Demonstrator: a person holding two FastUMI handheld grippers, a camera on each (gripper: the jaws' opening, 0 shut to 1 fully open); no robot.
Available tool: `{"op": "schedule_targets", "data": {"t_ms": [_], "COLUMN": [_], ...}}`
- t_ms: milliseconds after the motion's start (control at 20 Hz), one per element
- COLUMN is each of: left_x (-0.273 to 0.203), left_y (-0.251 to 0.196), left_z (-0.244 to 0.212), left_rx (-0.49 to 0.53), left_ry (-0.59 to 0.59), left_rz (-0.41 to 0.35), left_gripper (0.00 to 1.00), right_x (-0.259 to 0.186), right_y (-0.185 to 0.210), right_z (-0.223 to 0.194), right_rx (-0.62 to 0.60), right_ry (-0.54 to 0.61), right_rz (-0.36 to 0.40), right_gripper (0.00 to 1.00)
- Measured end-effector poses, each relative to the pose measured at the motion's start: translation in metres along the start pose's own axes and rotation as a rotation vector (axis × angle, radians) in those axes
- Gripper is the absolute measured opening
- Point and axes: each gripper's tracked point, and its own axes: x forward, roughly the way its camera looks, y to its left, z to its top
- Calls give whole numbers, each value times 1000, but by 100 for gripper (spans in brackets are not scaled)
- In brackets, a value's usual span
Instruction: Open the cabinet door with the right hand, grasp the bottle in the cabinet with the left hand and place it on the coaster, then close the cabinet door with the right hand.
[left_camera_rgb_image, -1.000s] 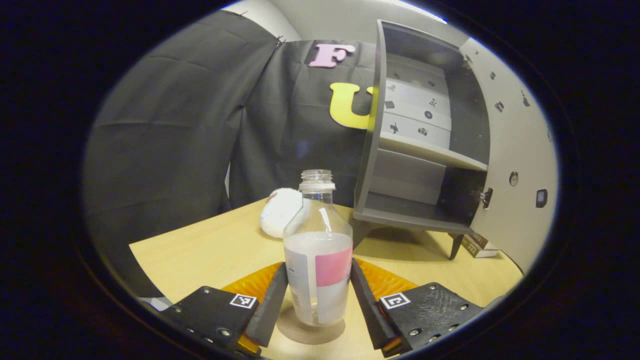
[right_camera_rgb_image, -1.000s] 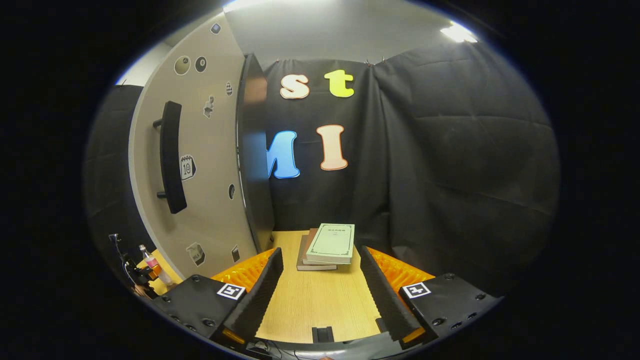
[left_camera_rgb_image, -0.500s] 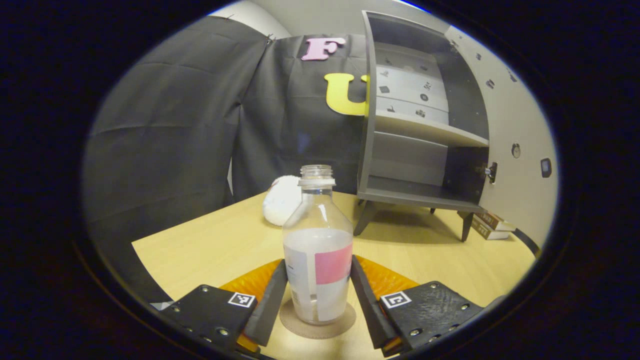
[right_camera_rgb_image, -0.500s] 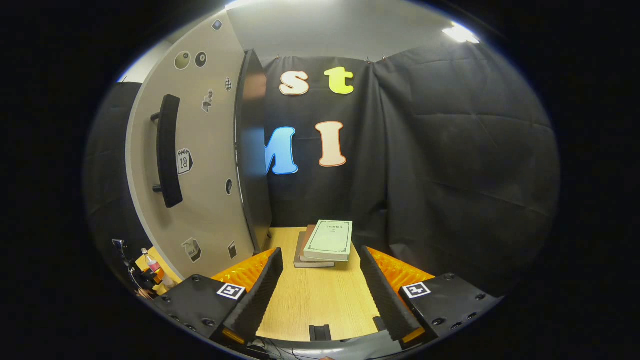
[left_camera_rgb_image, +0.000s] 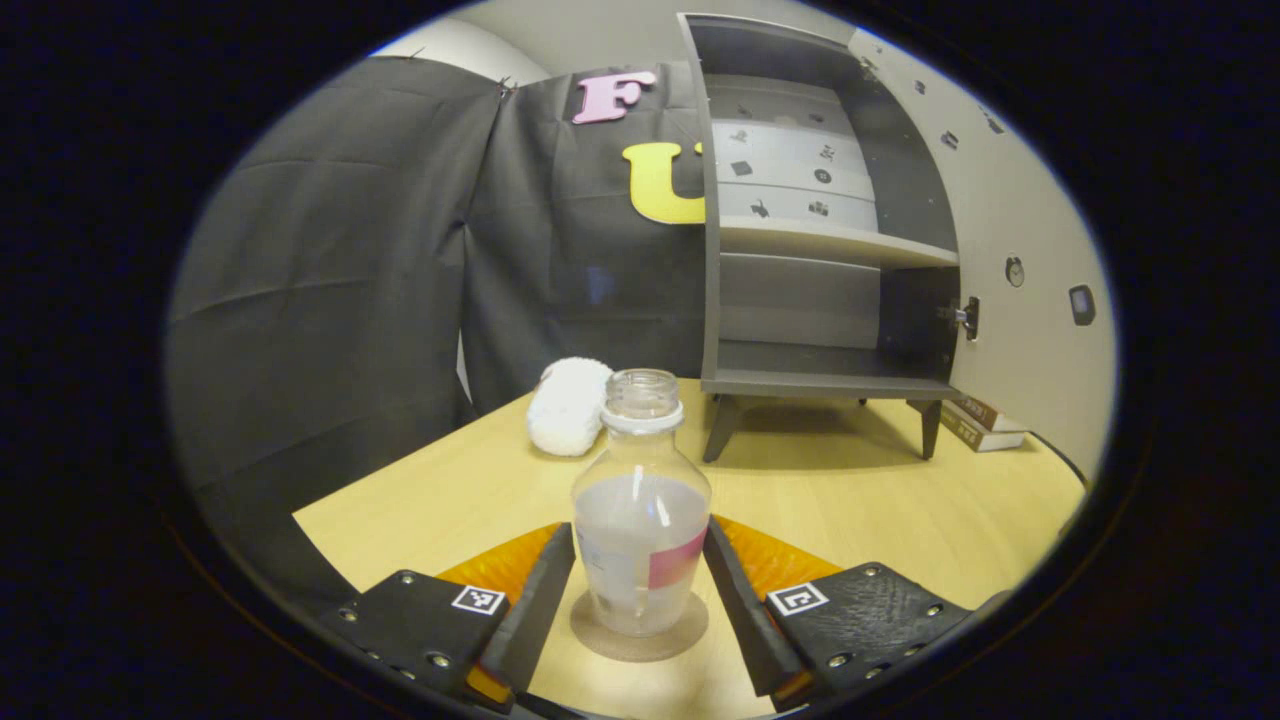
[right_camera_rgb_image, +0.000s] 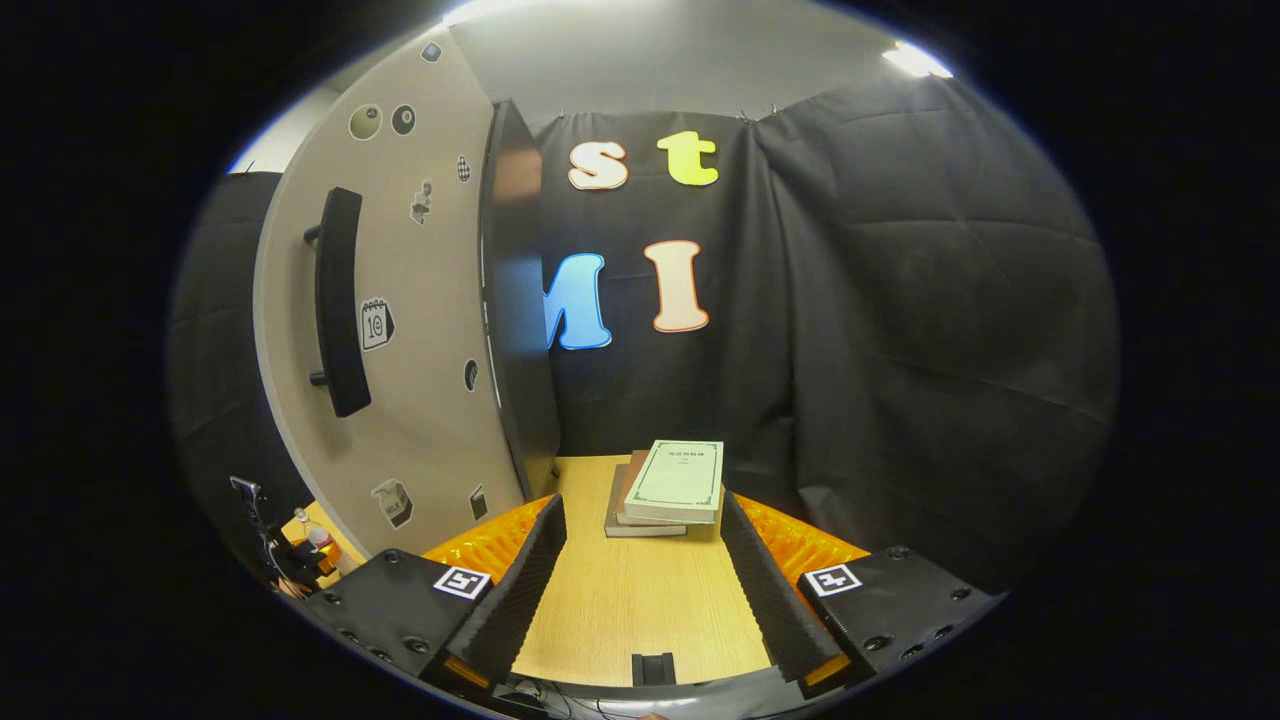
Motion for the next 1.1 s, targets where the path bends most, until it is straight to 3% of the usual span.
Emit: {"op": "schedule_targets", "data": {"t_ms": [50,150,200,300,500,800,1050,1100], "left_x": [-4,-12,-16,-30,-61,-106,-121,-122], "left_y": [2,6,7,13,26,34,39,44], "left_z": [4,18,27,49,114,187,227,236], "left_rx": [1,-2,-1,3,-6,30,63,66], "left_ry": [-10,-29,-39,-66,-140,-216,-251,-265], "left_rz": [5,12,17,33,67,54,-15,-24], "left_gripper": [80,77,77,78,78,77,78,78], "right_x": [0,0,0,2,14,19,21,22], "right_y": [2,6,8,15,35,70,101,102], "right_z": [2,9,14,25,61,99,117,122], "right_rx": [1,4,7,22,57,42,33,29], "right_ry": [-6,-22,-33,-55,-113,-198,-221,-234], "right_rz": [11,38,52,86,177,257,256,221], "right_gripper": [98,98,93,98,98,98,98,98]}}
